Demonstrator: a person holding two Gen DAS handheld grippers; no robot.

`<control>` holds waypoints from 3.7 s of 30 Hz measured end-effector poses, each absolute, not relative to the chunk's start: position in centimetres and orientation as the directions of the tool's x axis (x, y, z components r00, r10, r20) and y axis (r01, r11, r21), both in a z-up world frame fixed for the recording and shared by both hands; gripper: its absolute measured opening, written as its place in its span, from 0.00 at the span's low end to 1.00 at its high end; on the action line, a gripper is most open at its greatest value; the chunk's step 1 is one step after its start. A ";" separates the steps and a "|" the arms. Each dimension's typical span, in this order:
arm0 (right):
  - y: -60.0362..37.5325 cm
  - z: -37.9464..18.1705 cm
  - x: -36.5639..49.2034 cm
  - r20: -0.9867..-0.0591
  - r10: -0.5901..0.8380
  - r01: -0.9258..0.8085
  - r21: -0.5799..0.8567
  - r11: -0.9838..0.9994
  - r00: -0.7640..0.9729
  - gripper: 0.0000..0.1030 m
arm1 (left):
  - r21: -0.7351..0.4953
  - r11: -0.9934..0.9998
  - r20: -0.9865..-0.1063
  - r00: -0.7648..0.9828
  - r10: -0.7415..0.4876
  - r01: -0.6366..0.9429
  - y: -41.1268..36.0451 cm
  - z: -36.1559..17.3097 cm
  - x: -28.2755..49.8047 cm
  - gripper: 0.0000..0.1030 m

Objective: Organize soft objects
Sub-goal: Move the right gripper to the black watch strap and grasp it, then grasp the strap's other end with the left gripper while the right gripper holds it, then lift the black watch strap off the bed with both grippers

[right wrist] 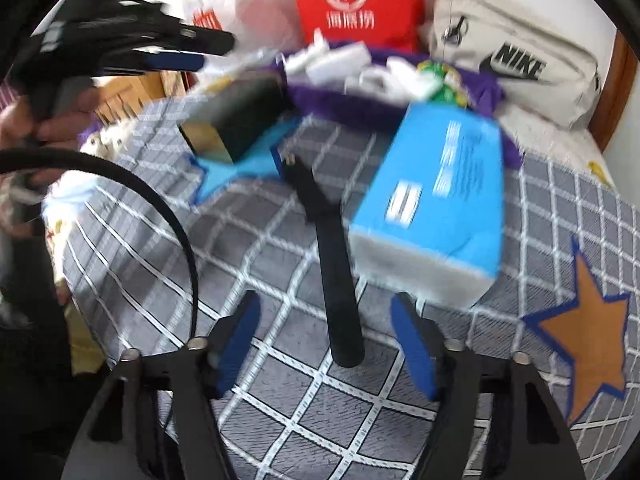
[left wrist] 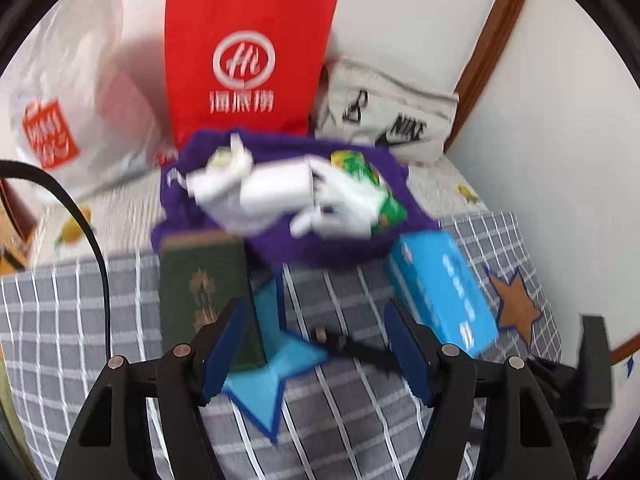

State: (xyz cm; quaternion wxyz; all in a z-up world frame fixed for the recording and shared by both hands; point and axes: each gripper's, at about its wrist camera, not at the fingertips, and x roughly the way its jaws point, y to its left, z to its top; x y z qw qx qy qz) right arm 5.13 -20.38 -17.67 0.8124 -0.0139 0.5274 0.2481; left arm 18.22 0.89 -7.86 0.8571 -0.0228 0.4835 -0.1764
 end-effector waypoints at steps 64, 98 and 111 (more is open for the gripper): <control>-28.3 -19.6 0.5 -0.794 0.428 -0.261 0.344 0.902 0.431 0.20 | 0.008 0.963 -0.934 0.346 -0.088 0.268 -5.9 -19.2 14.3 0.19; -24.8 -21.6 1.7 -0.765 0.486 -0.341 0.362 0.867 0.423 0.75 | -0.029 0.955 -0.916 0.374 -0.144 0.295 -5.6 -19.4 12.5 0.21; -24.1 -21.1 1.9 -0.829 0.338 -0.296 0.220 0.929 0.445 0.44 | -0.034 0.951 -0.923 0.354 -0.148 0.309 -5.8 -19.4 12.7 0.25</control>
